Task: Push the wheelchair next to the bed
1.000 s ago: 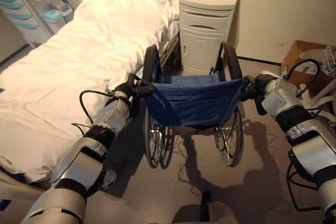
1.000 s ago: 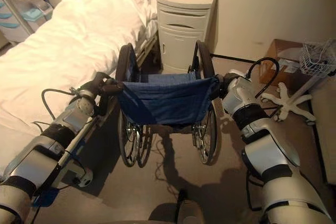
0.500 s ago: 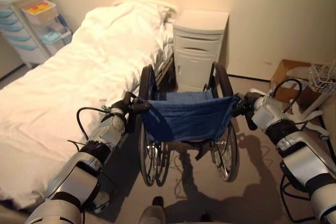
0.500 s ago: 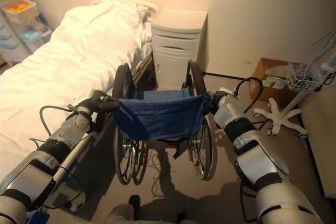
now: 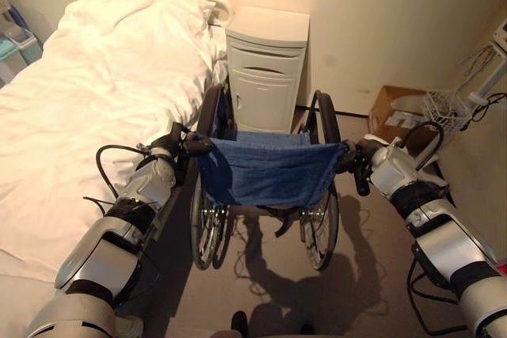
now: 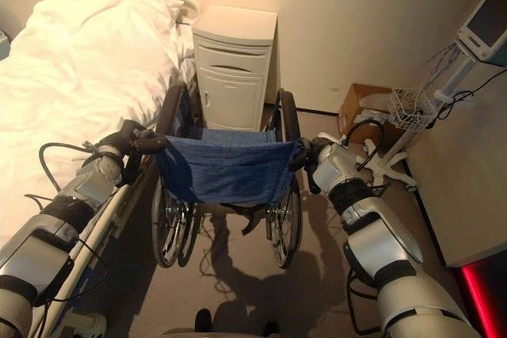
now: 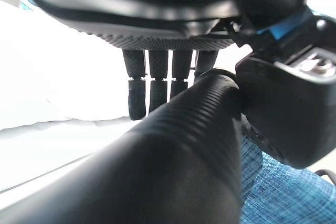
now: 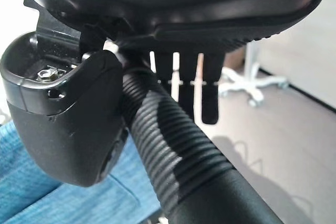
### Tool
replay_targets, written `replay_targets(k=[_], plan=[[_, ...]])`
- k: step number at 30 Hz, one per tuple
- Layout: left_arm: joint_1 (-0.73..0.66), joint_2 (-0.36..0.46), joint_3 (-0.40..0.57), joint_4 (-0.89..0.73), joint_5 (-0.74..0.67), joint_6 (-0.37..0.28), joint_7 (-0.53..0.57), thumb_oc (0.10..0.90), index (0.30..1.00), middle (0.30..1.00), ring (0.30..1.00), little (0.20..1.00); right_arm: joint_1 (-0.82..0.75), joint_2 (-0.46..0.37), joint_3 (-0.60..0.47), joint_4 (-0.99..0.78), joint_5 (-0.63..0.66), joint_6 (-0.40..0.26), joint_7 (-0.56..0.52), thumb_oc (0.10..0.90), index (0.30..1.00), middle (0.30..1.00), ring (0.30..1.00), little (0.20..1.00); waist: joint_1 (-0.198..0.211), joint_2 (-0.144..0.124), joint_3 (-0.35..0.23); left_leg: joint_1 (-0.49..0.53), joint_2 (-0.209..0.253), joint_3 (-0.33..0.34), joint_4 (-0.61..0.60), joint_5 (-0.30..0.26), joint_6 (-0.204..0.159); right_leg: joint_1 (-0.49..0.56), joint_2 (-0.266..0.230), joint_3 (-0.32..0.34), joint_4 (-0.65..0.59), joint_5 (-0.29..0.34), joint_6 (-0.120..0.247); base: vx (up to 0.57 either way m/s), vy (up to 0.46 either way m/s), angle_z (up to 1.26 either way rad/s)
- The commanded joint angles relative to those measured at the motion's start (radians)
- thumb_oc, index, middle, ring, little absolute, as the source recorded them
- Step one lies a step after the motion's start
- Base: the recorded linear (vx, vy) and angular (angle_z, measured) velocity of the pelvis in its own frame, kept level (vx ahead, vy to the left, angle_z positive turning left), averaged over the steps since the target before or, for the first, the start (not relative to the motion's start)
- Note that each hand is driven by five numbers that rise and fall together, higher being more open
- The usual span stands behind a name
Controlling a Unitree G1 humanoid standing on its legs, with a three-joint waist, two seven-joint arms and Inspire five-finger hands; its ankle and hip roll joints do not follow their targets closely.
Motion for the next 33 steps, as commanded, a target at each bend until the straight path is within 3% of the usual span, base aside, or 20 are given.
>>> replay_targets(k=[1, 7, 8, 9, 10, 11, 13, 14, 18, 21, 26, 31, 33], plan=[[-0.044, -0.084, 0.056, 0.092, -0.138, -0.032, -0.058, 0.400, 0.300, 0.300, 0.300, 0.300, 0.025, -0.001, 0.159, 0.026, 0.037, -0.194, -0.006, 0.400, 0.300, 0.300, 0.300, 0.300, 0.026, 0.020, 0.056, 0.059, 0.047, 0.006, 0.007, -0.019, -0.067, -0.017, -0.029, -0.015, 0.051, 0.076, 0.027, 0.06, 0.051, 0.00], [-0.019, -0.089, 0.063, 0.073, -0.118, -0.022, -0.064, 0.400, 0.300, 0.300, 0.300, 0.300, 0.032, -0.017, 0.148, -0.002, 0.060, -0.193, 0.007, 0.400, 0.300, 0.300, 0.300, 0.300, 0.023, 0.017, 0.038, 0.069, 0.043, -0.003, 0.005, -0.025, -0.065, -0.008, -0.025, -0.005, 0.047, 0.072, 0.023, 0.04, 0.025, 0.03], [-0.017, -0.087, 0.063, 0.071, -0.116, -0.022, -0.071, 0.494, 0.441, 0.441, 0.441, 0.441, 0.033, -0.022, 0.147, -0.008, 0.060, -0.192, 0.013, 0.400, 0.300, 0.300, 0.300, 0.300, 0.022, 0.016, 0.037, 0.070, 0.043, -0.004, 0.005, -0.027, -0.065, -0.007, -0.025, -0.004, 0.047, 0.071, 0.023, 0.00, 0.000, 0.00], [-0.019, -0.086, 0.060, 0.067, -0.103, -0.014, -0.095, 0.800, 0.900, 0.900, 0.900, 0.900, 0.033, -0.025, 0.146, -0.015, 0.062, -0.180, 0.012, 0.400, 0.300, 0.300, 0.300, 0.300, 0.021, 0.015, 0.036, 0.073, 0.042, -0.005, 0.005, -0.029, -0.065, -0.005, -0.026, -0.001, 0.046, 0.071, 0.022, 0.00, 0.000, 0.00], [-0.019, -0.086, 0.059, 0.065, -0.098, -0.011, -0.103, 0.800, 0.900, 0.900, 0.900, 0.900, 0.033, -0.025, 0.146, -0.017, 0.060, -0.175, 0.013, 0.532, 0.498, 0.498, 0.498, 0.498, 0.021, 0.015, 0.036, 0.074, 0.042, -0.005, 0.005, -0.030, -0.064, -0.005, -0.026, -0.001, 0.046, 0.071, 0.022, 0.00, 0.000, 0.00], [-0.015, -0.081, 0.056, 0.054, -0.095, 0.002, -0.125, 0.800, 0.900, 0.900, 0.900, 0.900, 0.036, -0.031, 0.139, -0.028, 0.072, -0.174, 0.025, 0.800, 0.900, 0.900, 0.900, 0.900, 0.021, 0.016, 0.034, 0.075, 0.041, -0.007, 0.005, -0.032, -0.063, -0.003, -0.026, 0.000, 0.046, 0.070, 0.023, 0.00, 0.000, 0.00], [-0.016, -0.077, 0.052, 0.048, -0.098, 0.008, -0.136, 0.800, 0.900, 0.900, 0.900, 0.900, 0.036, -0.033, 0.137, -0.034, 0.083, -0.169, 0.024, 0.800, 0.900, 0.900, 0.900, 0.900, 0.021, 0.015, 0.035, 0.077, 0.041, -0.008, 0.005, -0.033, -0.063, -0.002, -0.026, 0.000, 0.046, 0.070, 0.024, 0.00, 0.000, 0.00], [-0.018, -0.064, 0.047, 0.028, -0.112, 0.039, -0.179, 0.800, 0.900, 0.900, 0.900, 0.900, 0.032, -0.047, 0.126, -0.058, 0.126, -0.129, 0.004, 0.800, 0.900, 0.900, 0.900, 0.900, 0.019, 0.016, 0.034, 0.079, 0.039, -0.010, 0.005, -0.034, -0.062, -0.002, -0.025, 0.004, 0.045, 0.071, 0.024, 0.00, 0.000, 0.00], [-0.008, -0.051, 0.053, -0.015, -0.149, 0.090, -0.244, 0.800, 0.900, 0.900, 0.900, 0.900, 0.026, -0.079, 0.091, -0.095, 0.206, -0.076, 0.013, 0.800, 0.900, 0.900, 0.900, 0.900, 0.019, 0.017, 0.035, 0.083, 0.036, -0.017, 0.005, -0.038, -0.059, 0.005, -0.023, 0.007, 0.041, 0.071, 0.022, 0.00, 0.000, 0.00], [-0.005, -0.031, 0.065, -0.036, -0.178, 0.108, -0.274, 0.800, 0.900, 0.900, 0.900, 0.900, 0.013, -0.113, 0.074, -0.110, 0.252, -0.062, 0.026, 0.800, 0.900, 0.900, 0.900, 0.900, 0.019, 0.017, 0.034, 0.085, 0.034, -0.020, 0.005, -0.039, -0.060, 0.010, -0.022, 0.006, 0.037, 0.072, 0.021, 0.00, 0.000, 0.00], [-0.017, 0.028, 0.095, -0.069, -0.337, 0.158, -0.342, 0.800, 0.900, 0.900, 0.900, 0.900, -0.039, -0.181, 0.040, -0.141, 0.459, -0.008, 0.012, 0.800, 0.900, 0.900, 0.900, 0.900, 0.018, 0.014, 0.023, 0.091, 0.031, -0.023, 0.005, -0.044, -0.063, 0.023, -0.019, 0.004, 0.028, 0.069, 0.018, 0.00, 0.000, 0.00], [-0.047, 0.084, 0.114, -0.072, -0.466, 0.163, -0.356, 0.800, 0.900, 0.900, 0.900, 0.900, -0.072, -0.225, 0.024, -0.139, 0.587, -0.009, 0.000, 0.800, 0.900, 0.900, 0.900, 0.900, 0.015, 0.016, 0.013, 0.095, 0.030, -0.019, 0.005, -0.044, -0.066, 0.030, -0.016, 0.001, 0.024, 0.067, 0.016, -0.01, 0.001, 0.00], [-0.067, 0.123, 0.131, -0.064, -0.558, 0.146, -0.353, 0.800, 0.900, 0.900, 0.900, 0.900, -0.085, -0.260, 0.010, -0.147, 0.668, -0.042, -0.038, 0.800, 0.900, 0.900, 0.900, 0.900, 0.010, 0.016, 0.004, 0.096, 0.028, -0.016, 0.005, -0.045, -0.068, 0.034, -0.013, 0.003, 0.022, 0.064, 0.015, -0.02, -0.002, 0.00]])
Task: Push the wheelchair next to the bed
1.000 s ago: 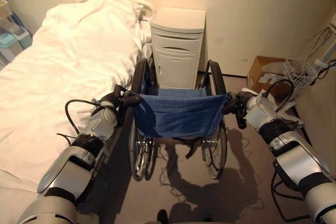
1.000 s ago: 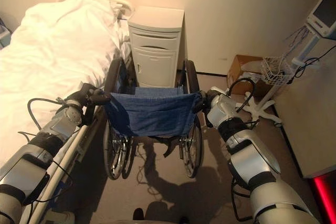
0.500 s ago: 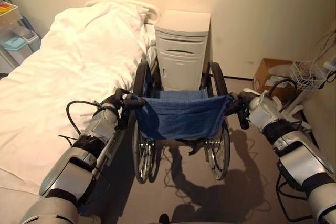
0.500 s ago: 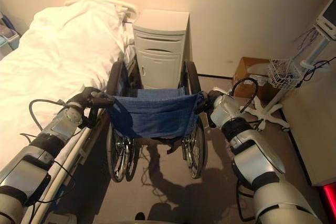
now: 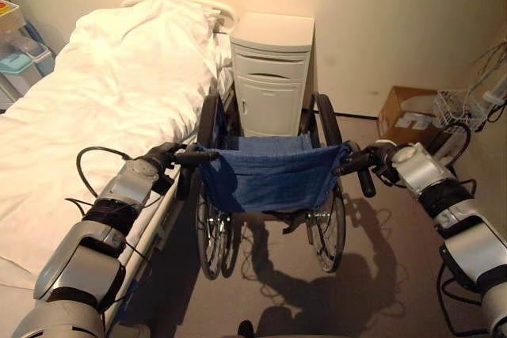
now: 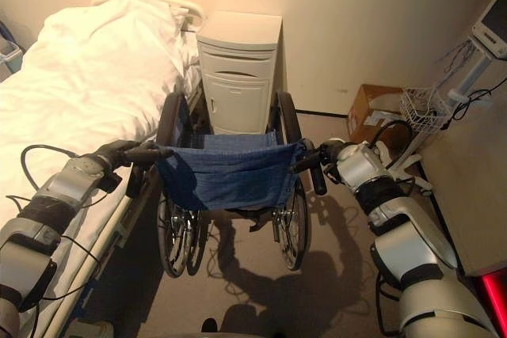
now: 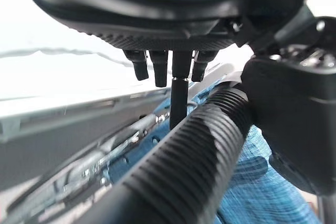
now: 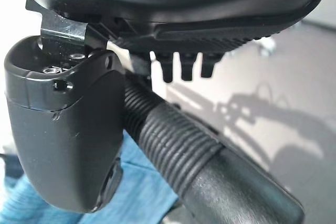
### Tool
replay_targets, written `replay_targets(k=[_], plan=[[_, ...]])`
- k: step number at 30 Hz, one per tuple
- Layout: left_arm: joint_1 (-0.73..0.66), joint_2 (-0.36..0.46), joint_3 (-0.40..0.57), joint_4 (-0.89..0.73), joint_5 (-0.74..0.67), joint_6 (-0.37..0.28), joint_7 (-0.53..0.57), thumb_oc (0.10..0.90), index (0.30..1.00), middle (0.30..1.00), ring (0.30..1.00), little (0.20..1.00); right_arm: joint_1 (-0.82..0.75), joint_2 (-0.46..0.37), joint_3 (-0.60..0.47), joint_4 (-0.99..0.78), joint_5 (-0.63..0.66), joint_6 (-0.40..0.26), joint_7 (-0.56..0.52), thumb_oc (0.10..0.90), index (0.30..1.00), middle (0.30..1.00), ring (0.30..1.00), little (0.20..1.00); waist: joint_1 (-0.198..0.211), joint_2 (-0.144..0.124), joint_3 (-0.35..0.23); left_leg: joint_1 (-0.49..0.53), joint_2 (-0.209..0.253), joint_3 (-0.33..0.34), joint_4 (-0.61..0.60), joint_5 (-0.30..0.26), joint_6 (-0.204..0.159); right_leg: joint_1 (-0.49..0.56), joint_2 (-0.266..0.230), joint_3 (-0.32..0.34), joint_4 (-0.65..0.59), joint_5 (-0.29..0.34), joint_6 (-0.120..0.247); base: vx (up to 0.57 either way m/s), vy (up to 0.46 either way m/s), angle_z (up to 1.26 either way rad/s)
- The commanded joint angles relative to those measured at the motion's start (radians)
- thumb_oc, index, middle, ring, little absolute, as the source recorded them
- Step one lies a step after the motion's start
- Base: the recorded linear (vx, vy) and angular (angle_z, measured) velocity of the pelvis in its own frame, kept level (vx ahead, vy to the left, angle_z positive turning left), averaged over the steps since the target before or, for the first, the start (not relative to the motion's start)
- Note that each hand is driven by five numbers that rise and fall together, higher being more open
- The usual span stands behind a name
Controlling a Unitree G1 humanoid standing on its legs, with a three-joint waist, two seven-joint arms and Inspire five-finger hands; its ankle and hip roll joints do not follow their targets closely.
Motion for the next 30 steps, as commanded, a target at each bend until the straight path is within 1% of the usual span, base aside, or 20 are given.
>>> replay_targets(k=[1, 3, 5, 6, 10, 11, 13, 14, 16, 18, 22, 25, 28, 29, 30], plan=[[-0.086, 0.006, 0.050, 0.045, -0.213, -0.062, -0.035, 0.800, 0.900, 0.900, 0.900, 0.900, -0.099, -0.067, -0.016, -0.032, 0.161, -0.106, -0.049, 0.800, 0.900, 0.900, 0.900, 0.900, 0.005, -0.006, -0.014, 0.065, 0.016, -0.010, 0.009, -0.043, -0.063, -0.001, -0.028, -0.001, 0.023, 0.094, 0.018, -0.04, -0.008, 0.00], [-0.080, 0.025, 0.076, 0.032, -0.286, -0.067, -0.027, 0.800, 0.900, 0.900, 0.900, 0.900, -0.092, -0.091, -0.039, -0.049, 0.220, -0.120, -0.079, 0.800, 0.900, 0.900, 0.900, 0.900, 0.002, -0.005, -0.019, 0.067, 0.015, -0.009, 0.009, -0.045, -0.064, 0.002, -0.024, 0.003, 0.021, 0.091, 0.016, 0.00, 0.000, 0.00], [-0.076, 0.032, 0.088, 0.030, -0.309, -0.067, -0.032, 0.800, 0.900, 0.900, 0.900, 0.900, -0.089, -0.100, -0.049, -0.057, 0.237, -0.119, -0.083, 0.800, 0.900, 0.900, 0.900, 0.900, 0.001, -0.004, -0.021, 0.068, 0.014, -0.008, 0.009, -0.045, -0.064, 0.003, -0.023, 0.003, 0.021, 0.091, 0.015, 0.00, 0.000, 0.00], [-0.058, 0.044, 0.110, 0.028, -0.349, -0.077, -0.037, 0.800, 0.900, 0.900, 0.900, 0.900, -0.073, -0.124, -0.071, -0.066, 0.311, -0.140, -0.100, 0.800, 0.900, 0.900, 0.900, 0.900, -0.001, -0.004, -0.026, 0.068, 0.014, -0.007, 0.009, -0.047, -0.065, 0.005, -0.021, 0.004, 0.017, 0.090, 0.015, 0.00, 0.000, 0.00], [-0.042, 0.062, 0.136, 0.037, -0.399, -0.085, -0.053, 0.800, 0.900, 0.900, 0.900, 0.900, -0.061, -0.148, -0.110, -0.065, 0.394, -0.159, -0.105, 0.800, 0.900, 0.900, 0.900, 0.900, -0.004, -0.004, -0.033, 0.070, 0.011, -0.008, 0.009, -0.051, -0.065, 0.006, -0.017, 0.007, 0.015, 0.088, 0.013, 0.00, 0.000, 0.00], [-0.034, 0.068, 0.149, 0.053, -0.433, -0.096, -0.060, 0.800, 0.900, 0.900, 0.900, 0.900, -0.056, -0.159, -0.132, -0.063, 0.428, -0.169, -0.101, 0.800, 0.900, 0.900, 0.900, 0.900, -0.007, -0.006, -0.035, 0.071, 0.010, -0.007, 0.009, -0.052, -0.065, 0.007, -0.015, 0.008, 0.014, 0.087, 0.013, 0.00, 0.000, 0.00], [-0.022, 0.076, 0.165, 0.071, -0.490, -0.108, -0.073, 0.800, 0.900, 0.900, 0.900, 0.900, -0.043, -0.178, -0.155, -0.056, 0.458, -0.188, -0.089, 0.800, 0.900, 0.900, 0.900, 0.900, -0.012, -0.006, -0.041, 0.072, 0.010, -0.003, 0.009, -0.053, -0.066, 0.007, -0.013, 0.009, 0.012, 0.087, 0.013, 0.00, 0.000, 0.00], [-0.022, 0.076, 0.165, 0.071, -0.490, -0.108, -0.072, 0.800, 0.900, 0.900, 0.900, 0.900, -0.043, -0.178, -0.155, -0.056, 0.459, -0.188, -0.089, 0.800, 0.900, 0.900, 0.900, 0.900, -0.012, -0.006, -0.041, 0.072, 0.010, -0.003, 0.009, -0.053, -0.066, 0.007, -0.013, 0.010, 0.012, 0.087, 0.013, 0.00, 0.000, 0.00], [-0.003, 0.072, 0.190, 0.093, -0.566, -0.134, -0.068, 0.800, 0.900, 0.900, 0.900, 0.900, -0.027, -0.199, -0.184, -0.031, 0.481, -0.220, -0.080, 0.800, 0.900, 0.900, 0.900, 0.900, -0.015, -0.010, -0.045, 0.072, 0.010, -0.001, 0.009, -0.055, -0.066, 0.007, -0.011, 0.012, 0.011, 0.086, 0.012, 0.00, 0.000, 0.00], [0.009, 0.064, 0.206, 0.107, -0.607, -0.152, -0.054, 0.800, 0.900, 0.900, 0.900, 0.900, -0.022, -0.211, -0.198, -0.016, 0.493, -0.241, -0.082, 0.800, 0.900, 0.900, 0.900, 0.900, -0.017, -0.012, -0.047, 0.073, 0.010, 0.001, 0.009, -0.058, -0.066, 0.006, -0.009, 0.014, 0.010, 0.085, 0.011, 0.00, 0.000, 0.00], [0.059, 0.047, 0.263, 0.142, -0.722, -0.200, -0.025, 0.800, 0.900, 0.900, 0.900, 0.900, 0.005, -0.253, -0.242, 0.002, 0.575, -0.272, -0.057, 0.800, 0.900, 0.900, 0.900, 0.900, -0.027, -0.017, -0.050, 0.076, 0.012, 0.006, 0.009, -0.062, -0.065, 0.006, -0.005, 0.020, 0.009, 0.082, 0.008, 0.00, 0.000, 0.00], [0.100, 0.038, 0.303, 0.159, -0.762, -0.204, -0.037, 0.800, 0.900, 0.900, 0.900, 0.900, 0.045, -0.274, -0.289, 0.009, 0.637, -0.286, -0.036, 0.800, 0.900, 0.900, 0.900, 0.900, -0.032, -0.022, -0.051, 0.078, 0.013, 0.009, 0.009, -0.067, -0.065, 0.006, -0.004, 0.022, 0.008, 0.078, 0.008, 0.00, 0.000, 0.00], [0.132, 0.039, 0.325, 0.178, -0.786, -0.207, -0.084, 0.800, 0.900, 0.900, 0.900, 0.900, 0.069, -0.307, -0.331, 0.015, 0.703, -0.294, -0.022, 0.800, 0.900, 0.900, 0.900, 0.900, -0.038, -0.027, -0.052, 0.079, 0.013, 0.012, 0.009, -0.072, -0.064, 0.005, -0.001, 0.025, 0.007, 0.076, 0.007, 0.00, 0.000, 0.00], [0.140, 0.045, 0.332, 0.184, -0.810, -0.203, -0.101, 0.800, 0.900, 0.900, 0.900, 0.900, 0.075, -0.324, -0.343, 0.020, 0.706, -0.291, -0.014, 0.800, 0.900, 0.900, 0.900, 0.900, -0.039, -0.028, -0.053, 0.079, 0.012, 0.014, 0.009, -0.074, -0.063, 0.004, -0.001, 0.028, 0.008, 0.076, 0.008, 0.00, 0.000, 0.00], [0.148, 0.047, 0.353, 0.196, -0.876, -0.197, -0.137, 0.800, 0.900, 0.900, 0.900, 0.900, 0.088, -0.353, -0.361, 0.039, 0.695, -0.285, 0.008, 0.800, 0.900, 0.900, 0.900, 0.900, -0.043, -0.031, -0.055, 0.080, 0.013, 0.018, 0.009, -0.075, -0.064, 0.002, -0.001, 0.029, 0.008, 0.076, 0.009, 0.00, 0.000, 0.00]])
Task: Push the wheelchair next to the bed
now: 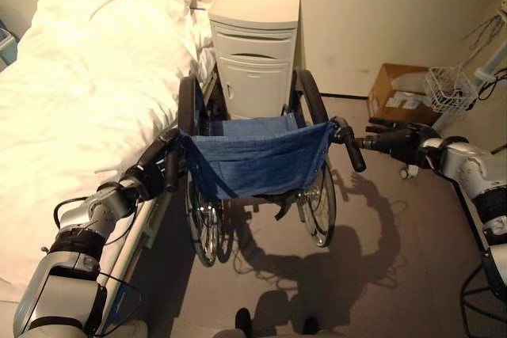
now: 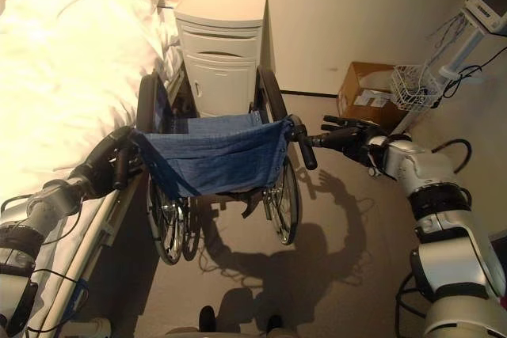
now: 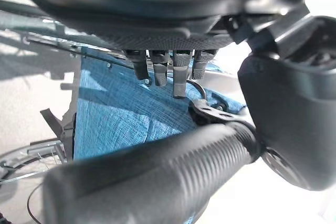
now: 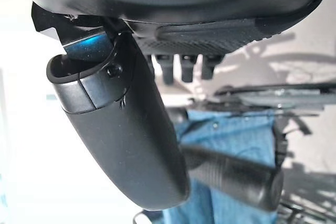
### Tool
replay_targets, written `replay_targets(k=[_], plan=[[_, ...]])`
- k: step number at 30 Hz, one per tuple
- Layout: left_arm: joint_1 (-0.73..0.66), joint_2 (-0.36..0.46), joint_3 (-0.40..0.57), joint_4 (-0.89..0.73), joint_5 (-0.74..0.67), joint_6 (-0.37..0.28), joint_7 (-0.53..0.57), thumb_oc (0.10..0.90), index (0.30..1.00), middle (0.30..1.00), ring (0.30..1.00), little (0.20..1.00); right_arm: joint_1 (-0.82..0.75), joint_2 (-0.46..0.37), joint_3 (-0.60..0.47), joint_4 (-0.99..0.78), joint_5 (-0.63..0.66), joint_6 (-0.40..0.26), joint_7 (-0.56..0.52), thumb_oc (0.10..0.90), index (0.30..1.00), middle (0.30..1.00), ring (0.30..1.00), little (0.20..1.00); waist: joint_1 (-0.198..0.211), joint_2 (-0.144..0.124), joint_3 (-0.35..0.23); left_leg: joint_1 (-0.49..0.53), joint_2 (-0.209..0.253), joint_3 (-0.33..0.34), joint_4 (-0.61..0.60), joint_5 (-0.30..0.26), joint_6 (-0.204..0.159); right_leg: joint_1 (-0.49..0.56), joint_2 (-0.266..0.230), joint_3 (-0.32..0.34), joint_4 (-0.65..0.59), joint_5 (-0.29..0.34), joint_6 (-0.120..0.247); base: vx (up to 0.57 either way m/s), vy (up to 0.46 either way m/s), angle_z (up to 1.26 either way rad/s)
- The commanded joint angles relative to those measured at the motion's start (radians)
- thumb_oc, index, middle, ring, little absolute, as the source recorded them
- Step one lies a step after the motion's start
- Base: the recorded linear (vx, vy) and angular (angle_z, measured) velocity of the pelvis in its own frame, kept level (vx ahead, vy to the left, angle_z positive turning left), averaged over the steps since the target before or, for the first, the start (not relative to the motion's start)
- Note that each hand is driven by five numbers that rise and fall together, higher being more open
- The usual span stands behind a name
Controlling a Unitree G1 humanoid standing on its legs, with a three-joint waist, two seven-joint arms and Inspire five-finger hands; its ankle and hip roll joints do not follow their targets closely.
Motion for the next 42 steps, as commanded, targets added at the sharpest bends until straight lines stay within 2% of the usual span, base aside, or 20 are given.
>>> replay_targets(k=[1, 3, 4, 8, 9, 11, 15, 17, 19, 20, 22, 24, 27, 28, 29, 31, 32, 35, 37, 42], plan=[[-0.062, 0.025, 0.054, 0.078, -0.142, -0.090, -0.077, 0.800, 0.900, 0.900, 0.900, 0.900, -0.057, -0.137, -0.054, 0.036, 0.060, -0.125, 0.048, 0.800, 0.900, 0.900, 0.900, 0.900, 0.004, -0.010, -0.100, 0.080, 0.010, 0.007, 0.004, -0.074, -0.063, 0.010, -0.011, 0.014, 0.008, 0.080, 0.013, -0.01, -0.011, -0.07], [-0.054, 0.018, 0.076, 0.077, -0.263, -0.093, -0.113, 0.800, 0.900, 0.900, 0.900, 0.900, -0.041, -0.163, -0.068, 0.057, 0.043, -0.117, 0.078, 0.800, 0.900, 0.900, 0.900, 0.900, -0.002, -0.012, -0.101, 0.080, 0.011, 0.012, 0.004, -0.075, -0.063, 0.007, -0.011, 0.015, 0.009, 0.081, 0.014, -0.01, -0.008, -0.17], [-0.052, 0.017, 0.079, 0.077, -0.277, -0.093, -0.116, 0.800, 0.900, 0.900, 0.900, 0.900, -0.037, -0.165, -0.070, 0.060, 0.042, -0.118, 0.083, 0.800, 0.900, 0.900, 0.900, 0.900, -0.003, -0.012, -0.101, 0.080, 0.011, 0.013, 0.004, -0.075, -0.063, 0.007, -0.011, 0.016, 0.009, 0.081, 0.014, 0.00, -0.014, -0.15], [-0.006, -0.013, 0.172, 0.045, -0.493, -0.129, -0.187, 0.800, 0.900, 0.900, 0.900, 0.900, 0.057, -0.184, -0.140, 0.101, 0.004, -0.118, 0.145, 0.800, 0.900, 0.900, 0.900, 0.900, -0.008, -0.019, -0.097, 0.084, 0.016, 0.020, 0.004, -0.077, -0.066, 0.006, -0.014, 0.019, 0.010, 0.084, 0.013, 0.01, -0.024, -0.05], [-0.003, -0.013, 0.172, 0.042, -0.494, -0.130, -0.185, 0.800, 0.900, 0.900, 0.900, 0.900, 0.061, -0.184, -0.142, 0.099, 0.002, -0.118, 0.146, 0.800, 0.900, 0.900, 0.900, 0.900, -0.007, -0.019, -0.098, 0.085, 0.016, 0.020, 0.004, -0.077, -0.066, 0.006, -0.014, 0.019, 0.010, 0.084, 0.013, 0.01, -0.025, -0.05], [0.021, -0.028, 0.204, 0.046, -0.496, -0.172, -0.177, 0.800, 0.900, 0.900, 0.900, 0.900, 0.091, -0.171, -0.173, 0.112, 0.000, -0.118, 0.148, 0.800, 0.900, 0.900, 0.900, 0.900, -0.005, -0.022, -0.097, 0.085, 0.016, 0.018, 0.004, -0.079, -0.066, 0.008, -0.014, 0.018, 0.009, 0.083, 0.013, 0.00, 0.000, 0.00], [0.092, -0.078, 0.270, 0.064, -0.515, -0.223, -0.188, 0.800, 0.900, 0.900, 0.900, 0.900, 0.169, -0.119, -0.248, 0.138, 0.033, -0.124, 0.103, 0.800, 0.900, 0.900, 0.900, 0.900, 0.005, -0.026, -0.094, 0.089, 0.016, 0.012, 0.004, -0.085, -0.063, 0.013, -0.017, 0.006, 0.009, 0.077, 0.011, 0.01, -0.022, -0.02], [0.146, -0.143, 0.315, 0.066, -0.606, -0.233, -0.219, 0.800, 0.900, 0.900, 0.900, 0.900, 0.250, -0.056, -0.312, 0.147, 0.018, -0.139, 0.082, 0.800, 0.900, 0.900, 0.900, 0.900, 0.008, -0.027, -0.091, 0.089, 0.015, 0.008, 0.004, -0.090, -0.060, 0.015, -0.017, 0.001, 0.009, 0.074, 0.011, 0.00, -0.017, -0.01], [0.168, -0.168, 0.333, 0.061, -0.646, -0.228, -0.236, 0.800, 0.900, 0.900, 0.900, 0.900, 0.290, -0.027, -0.337, 0.150, -0.006, -0.147, 0.086, 0.800, 0.900, 0.900, 0.900, 0.900, 0.009, -0.028, -0.091, 0.090, 0.015, 0.007, 0.004, -0.091, -0.059, 0.016, -0.018, 0.000, 0.009, 0.073, 0.011, 0.00, 0.000, 0.00], [0.200, -0.225, 0.367, 0.055, -0.697, -0.222, -0.269, 0.800, 0.900, 0.900, 0.900, 0.900, 0.342, 0.026, -0.365, 0.160, -0.037, -0.157, 0.088, 0.800, 0.900, 0.900, 0.900, 0.900, 0.012, -0.030, -0.087, 0.090, 0.014, 0.004, 0.004, -0.092, -0.057, 0.016, -0.018, -0.001, 0.009, 0.072, 0.009, 0.00, 0.000, 0.00], [0.223, -0.261, 0.379, 0.049, -0.708, -0.217, -0.277, 0.800, 0.900, 0.900, 0.900, 0.900, 0.376, 0.058, -0.383, 0.166, -0.060, -0.156, 0.098, 0.800, 0.900, 0.900, 0.900, 0.900, 0.015, -0.032, -0.086, 0.092, 0.014, 0.002, 0.004, -0.093, -0.056, 0.018, -0.019, -0.002, 0.010, 0.071, 0.008, 0.00, 0.000, 0.00], [0.243, -0.302, 0.381, 0.042, -0.648, -0.235, -0.267, 0.800, 0.900, 0.900, 0.900, 0.900, 0.400, 0.101, -0.394, 0.174, -0.079, -0.171, 0.098, 0.800, 0.900, 0.900, 0.900, 0.900, 0.019, -0.034, -0.085, 0.092, 0.014, 0.000, 0.004, -0.093, -0.056, 0.019, -0.019, -0.003, 0.010, 0.071, 0.007, 0.00, 0.000, 0.00], [0.293, -0.368, 0.348, 0.055, -0.433, -0.264, -0.230, 0.800, 0.900, 0.900, 0.900, 0.900, 0.456, 0.201, -0.398, 0.162, -0.073, -0.188, 0.089, 0.800, 0.900, 0.900, 0.900, 0.900, 0.030, -0.033, -0.082, 0.092, 0.013, -0.006, 0.004, -0.094, -0.052, 0.019, -0.020, -0.009, 0.011, 0.071, 0.006, 0.00, 0.000, 0.00], [0.330, -0.394, 0.312, 0.086, -0.284, -0.303, -0.208, 0.800, 0.900, 0.900, 0.900, 0.900, 0.497, 0.261, -0.391, 0.159, -0.079, -0.237, 0.091, 0.800, 0.900, 0.900, 0.900, 0.900, 0.036, -0.028, -0.081, 0.090, 0.012, -0.009, 0.004, -0.093, -0.048, 0.016, -0.021, -0.011, 0.012, 0.073, 0.005, 0.00, 0.000, 0.00], [0.352, -0.405, 0.289, 0.115, -0.219, -0.321, -0.205, 0.800, 0.900, 0.900, 0.900, 0.900, 0.523, 0.301, -0.382, 0.159, -0.074, -0.297, 0.079, 0.800, 0.900, 0.900, 0.900, 0.900, 0.040, -0.023, -0.081, 0.090, 0.010, -0.013, 0.004, -0.093, -0.044, 0.016, -0.021, -0.012, 0.012, 0.073, 0.004, 0.00, 0.000, 0.00], [0.365, -0.413, 0.277, 0.134, -0.173, -0.337, -0.205, 0.800, 0.900, 0.900, 0.900, 0.900, 0.541, 0.329, -0.376, 0.162, -0.077, -0.342, 0.070, 0.800, 0.900, 0.900, 0.900, 0.900, 0.042, -0.020, -0.082, 0.090, 0.008, -0.016, 0.004, -0.093, -0.042, 0.015, -0.021, -0.012, 0.012, 0.073, 0.004, 0.00, 0.000, 0.00], [0.384, -0.433, 0.265, 0.168, -0.116, -0.351, -0.201, 0.800, 0.900, 0.900, 0.900, 0.900, 0.566, 0.379, -0.363, 0.181, -0.114, -0.405, 0.063, 0.800, 0.900, 0.900, 0.900, 0.900, 0.045, -0.013, -0.082, 0.090, 0.007, -0.019, 0.004, -0.094, -0.038, 0.015, -0.020, -0.012, 0.012, 0.072, 0.003, 0.00, 0.000, 0.00], [0.414, -0.484, 0.235, 0.229, -0.033, -0.414, -0.190, 0.800, 0.900, 0.900, 0.900, 0.900, 0.603, 0.490, -0.313, 0.234, -0.160, -0.522, 0.042, 0.800, 0.900, 0.900, 0.900, 0.900, 0.049, -0.001, -0.083, 0.091, 0.002, -0.026, 0.004, -0.094, -0.032, 0.016, -0.019, -0.005, 0.012, 0.070, -0.001, 0.01, 0.011, 0.00], [0.430, -0.510, 0.216, 0.244, 0.049, -0.454, -0.170, 0.800, 0.900, 0.900, 0.900, 0.900, 0.625, 0.555, -0.275, 0.249, -0.172, -0.571, 0.027, 0.800, 0.900, 0.900, 0.900, 0.900, 0.052, 0.002, -0.082, 0.092, -0.001, -0.031, 0.004, -0.095, -0.029, 0.017, -0.018, -0.003, 0.012, 0.070, -0.003, 0.00, 0.000, 0.00], [0.468, -0.566, 0.135, 0.248, 0.214, -0.510, -0.110, 0.800, 0.900, 0.900, 0.900, 0.900, 0.668, 0.675, -0.205, 0.230, -0.125, -0.629, -0.006, 0.800, 0.900, 0.900, 0.900, 0.900, 0.053, 0.007, -0.076, 0.088, -0.007, -0.039, 0.004, -0.091, -0.024, 0.014, -0.016, 0.002, 0.015, 0.071, -0.009, 0.00, 0.003, 0.01]])
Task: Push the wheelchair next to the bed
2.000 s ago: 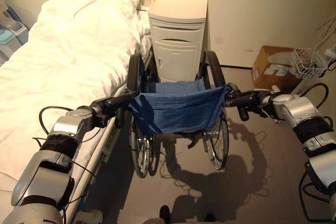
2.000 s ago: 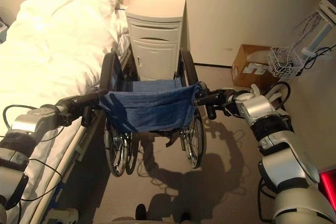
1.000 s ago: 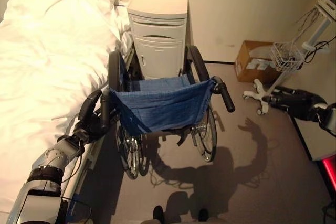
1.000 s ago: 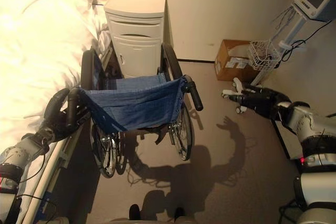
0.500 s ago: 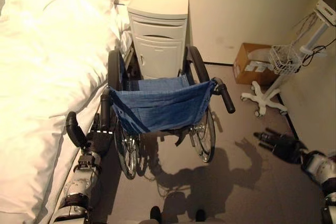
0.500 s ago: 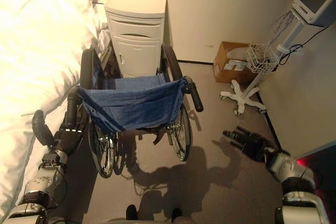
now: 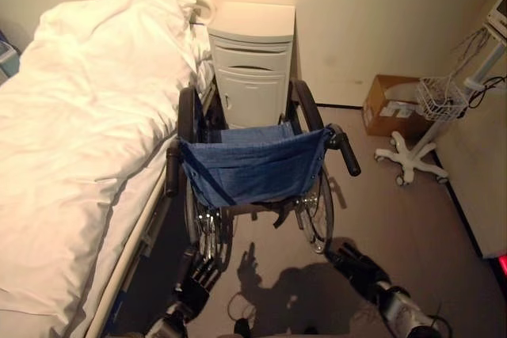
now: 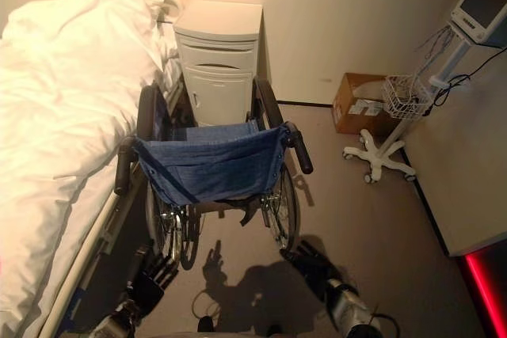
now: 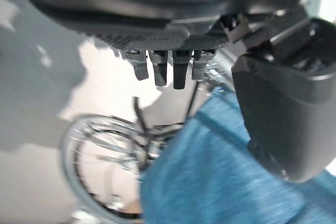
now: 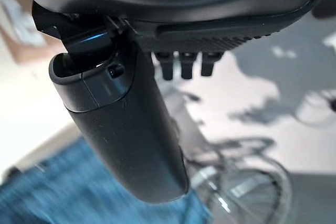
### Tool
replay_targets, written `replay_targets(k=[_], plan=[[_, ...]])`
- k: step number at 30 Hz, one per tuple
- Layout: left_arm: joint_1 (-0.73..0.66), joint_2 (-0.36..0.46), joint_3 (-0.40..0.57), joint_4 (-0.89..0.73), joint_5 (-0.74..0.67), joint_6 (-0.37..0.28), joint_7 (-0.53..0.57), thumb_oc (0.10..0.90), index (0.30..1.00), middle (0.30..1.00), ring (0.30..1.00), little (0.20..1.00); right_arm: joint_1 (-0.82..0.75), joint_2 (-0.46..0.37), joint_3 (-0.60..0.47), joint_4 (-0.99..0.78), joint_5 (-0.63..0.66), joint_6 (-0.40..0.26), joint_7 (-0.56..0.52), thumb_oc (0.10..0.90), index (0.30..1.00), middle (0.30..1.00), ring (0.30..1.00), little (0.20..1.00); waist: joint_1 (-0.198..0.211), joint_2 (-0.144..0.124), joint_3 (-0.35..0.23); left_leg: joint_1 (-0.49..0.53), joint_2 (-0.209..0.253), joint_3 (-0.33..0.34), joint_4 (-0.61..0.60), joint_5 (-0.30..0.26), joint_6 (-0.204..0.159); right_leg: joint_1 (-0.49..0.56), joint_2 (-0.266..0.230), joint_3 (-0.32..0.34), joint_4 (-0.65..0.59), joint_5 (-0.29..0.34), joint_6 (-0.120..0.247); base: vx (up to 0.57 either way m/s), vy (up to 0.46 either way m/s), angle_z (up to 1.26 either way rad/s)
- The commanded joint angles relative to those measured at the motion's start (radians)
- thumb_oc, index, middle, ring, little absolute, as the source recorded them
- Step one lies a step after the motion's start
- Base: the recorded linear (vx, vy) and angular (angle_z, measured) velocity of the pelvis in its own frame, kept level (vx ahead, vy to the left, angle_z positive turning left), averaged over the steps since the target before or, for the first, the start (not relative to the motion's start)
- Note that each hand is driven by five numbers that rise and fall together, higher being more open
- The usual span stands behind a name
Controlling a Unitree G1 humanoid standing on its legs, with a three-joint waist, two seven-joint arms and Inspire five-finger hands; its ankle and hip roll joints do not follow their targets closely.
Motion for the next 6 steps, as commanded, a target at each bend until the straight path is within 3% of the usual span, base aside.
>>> replay_targets(k=[1, 5, 6], plan=[[-0.093, -0.004, -0.033, 0.021, 0.133, -0.128, 0.024, 0.800, 0.900, 0.900, 0.900, 0.900, -0.059, 0.017, 0.013, -0.014, -0.002, -0.145, -0.039, 0.800, 0.900, 0.900, 0.900, 0.900, 0.027, -0.013, -0.035, 0.057, -0.009, -0.052, 0.011, -0.069, -0.023, -0.006, -0.011, -0.013, 0.018, 0.081, 0.002, -0.01, 0.034, 0.02], [-0.076, -0.039, -0.131, 0.007, 0.280, -0.179, 0.121, 0.800, 0.900, 0.900, 0.900, 0.900, -0.030, 0.054, 0.124, -0.023, -0.224, -0.235, -0.138, 0.800, 0.900, 0.900, 0.900, 0.900, 0.017, -0.004, -0.026, 0.052, -0.012, -0.050, 0.011, -0.067, -0.017, -0.016, -0.010, -0.006, 0.022, 0.082, 0.001, -0.03, 0.046, 0.00], [-0.075, -0.041, -0.141, 0.007, 0.303, -0.189, 0.133, 0.800, 0.900, 0.900, 0.900, 0.900, -0.028, 0.056, 0.132, -0.025, -0.231, -0.235, -0.145, 0.800, 0.900, 0.900, 0.900, 0.900, 0.016, -0.004, -0.025, 0.051, -0.012, -0.050, 0.011, -0.067, -0.017, -0.017, -0.009, -0.004, 0.023, 0.082, 0.001, -0.04, 0.042, 0.00]])
